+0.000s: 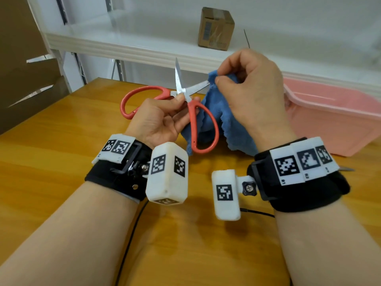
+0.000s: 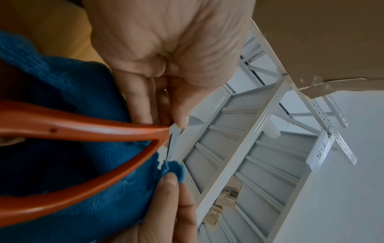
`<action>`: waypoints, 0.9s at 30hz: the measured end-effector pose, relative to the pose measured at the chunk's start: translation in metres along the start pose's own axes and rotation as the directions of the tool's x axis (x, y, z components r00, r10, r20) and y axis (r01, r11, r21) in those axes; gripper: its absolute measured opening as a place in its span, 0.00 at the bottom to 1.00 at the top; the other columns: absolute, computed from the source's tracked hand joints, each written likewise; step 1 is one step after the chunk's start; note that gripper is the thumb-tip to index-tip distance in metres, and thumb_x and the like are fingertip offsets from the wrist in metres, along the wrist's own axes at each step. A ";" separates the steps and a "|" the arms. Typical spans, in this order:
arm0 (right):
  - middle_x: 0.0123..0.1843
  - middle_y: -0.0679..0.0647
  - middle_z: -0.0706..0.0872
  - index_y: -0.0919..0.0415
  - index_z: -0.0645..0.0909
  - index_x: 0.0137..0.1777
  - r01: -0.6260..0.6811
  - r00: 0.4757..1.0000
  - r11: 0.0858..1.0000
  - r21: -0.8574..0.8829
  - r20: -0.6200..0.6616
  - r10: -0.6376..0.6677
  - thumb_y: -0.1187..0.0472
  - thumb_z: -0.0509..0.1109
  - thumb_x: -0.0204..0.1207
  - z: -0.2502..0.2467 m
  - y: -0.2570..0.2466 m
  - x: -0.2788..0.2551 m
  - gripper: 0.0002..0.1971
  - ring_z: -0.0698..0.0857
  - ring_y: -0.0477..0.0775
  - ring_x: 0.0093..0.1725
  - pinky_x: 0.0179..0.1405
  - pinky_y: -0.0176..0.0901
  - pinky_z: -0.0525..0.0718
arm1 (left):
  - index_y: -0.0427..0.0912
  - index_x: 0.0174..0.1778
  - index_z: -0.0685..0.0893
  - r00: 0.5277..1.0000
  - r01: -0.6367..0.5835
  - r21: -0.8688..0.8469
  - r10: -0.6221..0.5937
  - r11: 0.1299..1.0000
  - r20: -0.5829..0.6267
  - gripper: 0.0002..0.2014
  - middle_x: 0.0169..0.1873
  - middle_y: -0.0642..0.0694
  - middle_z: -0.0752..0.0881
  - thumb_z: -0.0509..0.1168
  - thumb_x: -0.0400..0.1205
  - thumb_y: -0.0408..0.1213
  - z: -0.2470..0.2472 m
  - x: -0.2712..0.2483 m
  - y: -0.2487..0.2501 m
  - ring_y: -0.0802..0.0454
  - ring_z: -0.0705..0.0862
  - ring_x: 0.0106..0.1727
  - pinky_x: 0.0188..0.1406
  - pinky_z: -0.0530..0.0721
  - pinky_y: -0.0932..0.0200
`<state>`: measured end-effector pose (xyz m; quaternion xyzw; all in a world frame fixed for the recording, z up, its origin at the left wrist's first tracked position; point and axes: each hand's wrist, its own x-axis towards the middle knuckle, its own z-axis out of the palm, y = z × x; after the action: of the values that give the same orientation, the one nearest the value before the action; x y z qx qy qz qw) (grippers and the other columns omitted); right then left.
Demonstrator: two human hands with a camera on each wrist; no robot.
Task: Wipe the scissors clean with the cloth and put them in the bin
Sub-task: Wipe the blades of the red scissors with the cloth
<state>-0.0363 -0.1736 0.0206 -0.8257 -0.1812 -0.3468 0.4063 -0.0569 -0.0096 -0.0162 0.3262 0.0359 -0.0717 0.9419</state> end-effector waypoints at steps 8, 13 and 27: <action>0.49 0.40 0.83 0.44 0.89 0.48 0.100 0.975 0.988 -0.118 0.209 -0.074 0.54 0.73 0.77 0.007 -0.010 -0.006 0.04 0.80 0.36 0.49 0.51 0.24 0.75 | 0.30 0.44 0.84 1.000 -0.004 0.018 0.004 1.000 0.014 0.05 0.37 0.37 0.90 0.63 0.82 0.25 -0.001 -0.001 -0.001 0.45 0.91 0.43 0.54 0.88 0.49; 0.43 0.40 0.87 0.49 0.87 0.51 0.071 0.962 0.996 -0.048 0.269 -0.055 0.63 0.73 0.74 0.011 -0.007 -0.008 0.09 0.85 0.37 0.47 0.48 0.27 0.82 | 0.27 0.50 0.84 0.999 -0.026 0.130 0.022 0.991 0.032 0.06 0.48 0.34 0.86 0.64 0.80 0.22 0.000 0.000 -0.006 0.42 0.87 0.52 0.52 0.89 0.52; 0.41 0.39 0.88 0.47 0.89 0.46 -0.041 0.970 0.993 -0.108 0.233 0.065 0.61 0.73 0.78 0.017 -0.003 -0.009 0.07 0.86 0.36 0.44 0.49 0.28 0.84 | 0.29 0.45 0.84 0.996 -0.067 0.200 0.076 0.977 -0.041 0.04 0.37 0.37 0.88 0.64 0.80 0.23 0.003 0.002 -0.014 0.45 0.89 0.43 0.56 0.88 0.48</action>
<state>-0.0374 -0.1586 0.0084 -0.8853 -0.1882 -0.2441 0.3481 -0.0567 -0.0224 -0.0227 0.4214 0.0397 -0.0330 0.9054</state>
